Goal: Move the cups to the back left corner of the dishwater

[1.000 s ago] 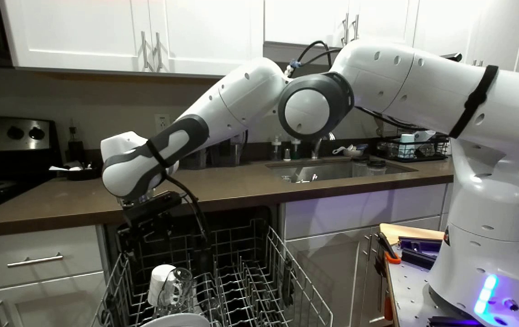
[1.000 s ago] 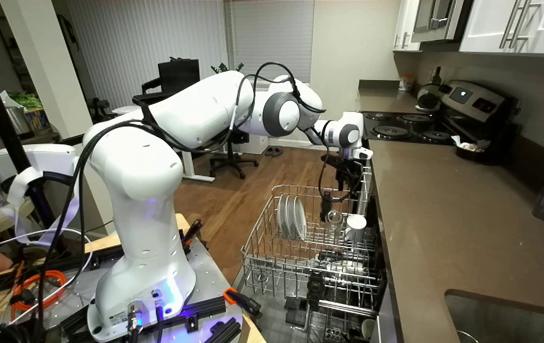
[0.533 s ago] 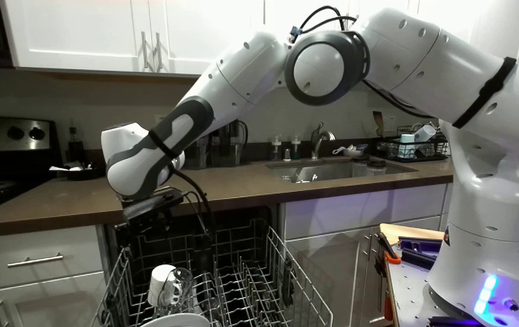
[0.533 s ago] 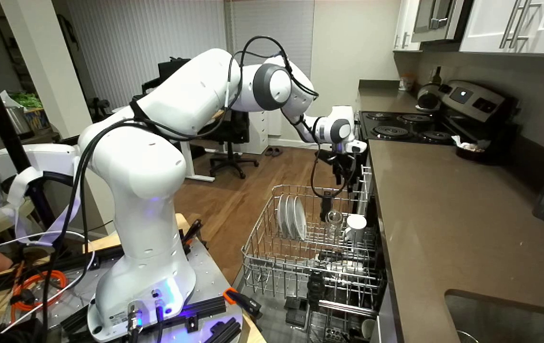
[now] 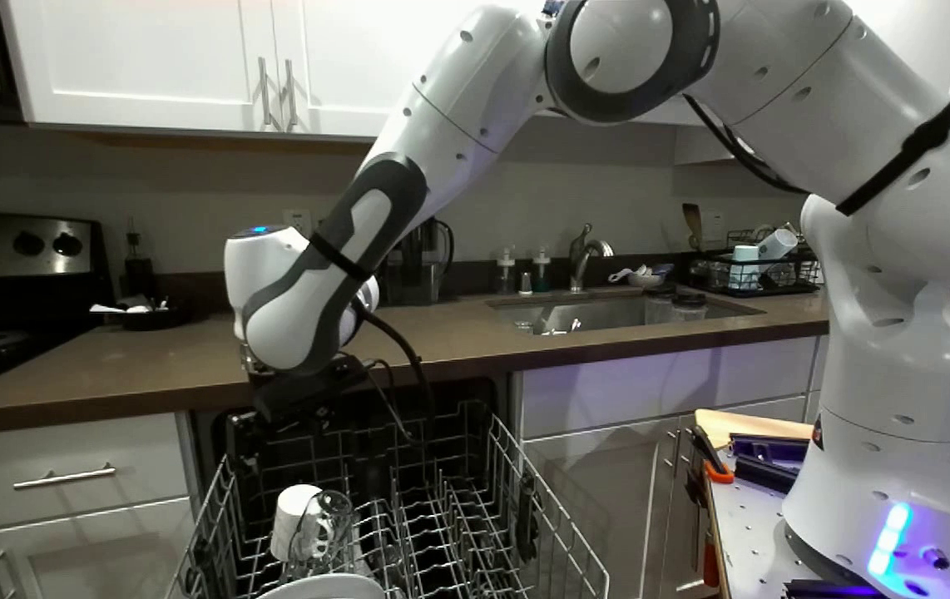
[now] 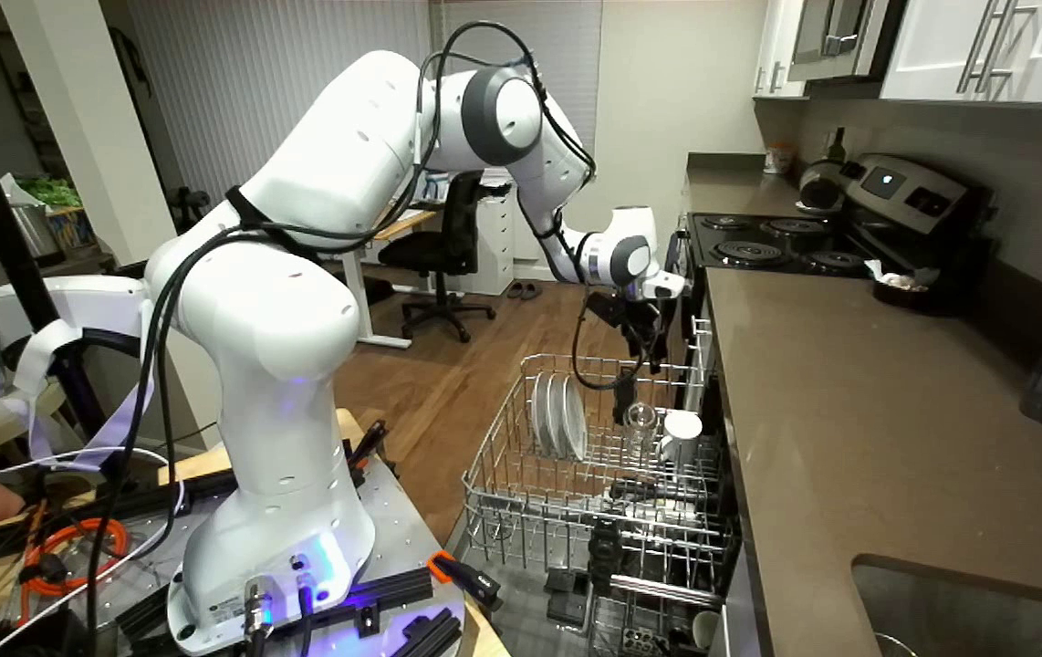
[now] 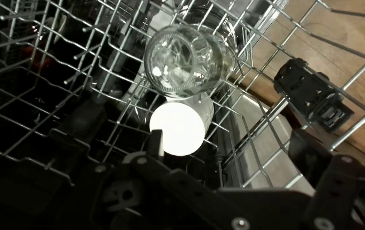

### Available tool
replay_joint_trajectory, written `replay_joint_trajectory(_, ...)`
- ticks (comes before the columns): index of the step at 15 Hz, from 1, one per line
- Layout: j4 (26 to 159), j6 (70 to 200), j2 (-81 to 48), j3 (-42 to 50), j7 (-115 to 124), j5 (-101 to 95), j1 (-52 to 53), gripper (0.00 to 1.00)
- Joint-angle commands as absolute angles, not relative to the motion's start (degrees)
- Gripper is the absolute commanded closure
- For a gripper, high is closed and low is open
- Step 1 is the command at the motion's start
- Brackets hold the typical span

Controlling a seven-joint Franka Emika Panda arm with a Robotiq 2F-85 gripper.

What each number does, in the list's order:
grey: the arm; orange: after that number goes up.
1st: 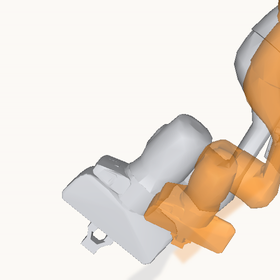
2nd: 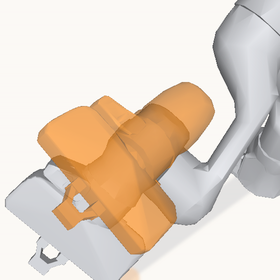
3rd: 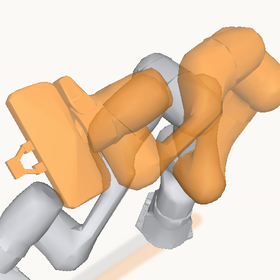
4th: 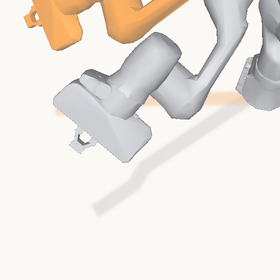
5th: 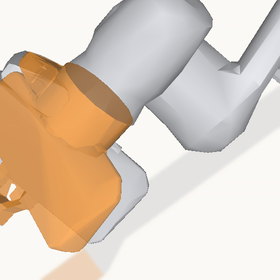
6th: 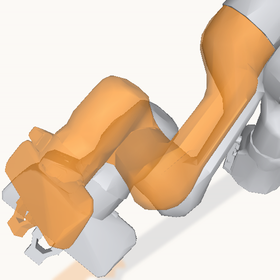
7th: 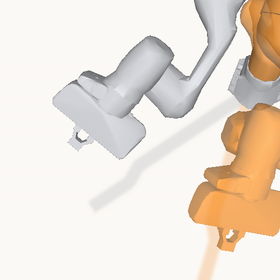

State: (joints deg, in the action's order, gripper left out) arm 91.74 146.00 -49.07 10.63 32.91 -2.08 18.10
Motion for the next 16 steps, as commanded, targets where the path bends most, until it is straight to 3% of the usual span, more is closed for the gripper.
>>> replay_joint_trajectory(1,105.66,152.81,-40.44,10.70,33.10,-3.21,18.98,0.00)
replay_joint_trajectory(8,127.43,162.89,-27.04,11.46,32.69,-3.10,19.89,0.00)
replay_joint_trajectory(9,119.22,160.11,-33.22,10.59,32.86,-2.11,18.93,0.00)
replay_joint_trajectory(16,119.85,160.41,-32.95,10.59,32.83,-2.08,18.91,0.00)
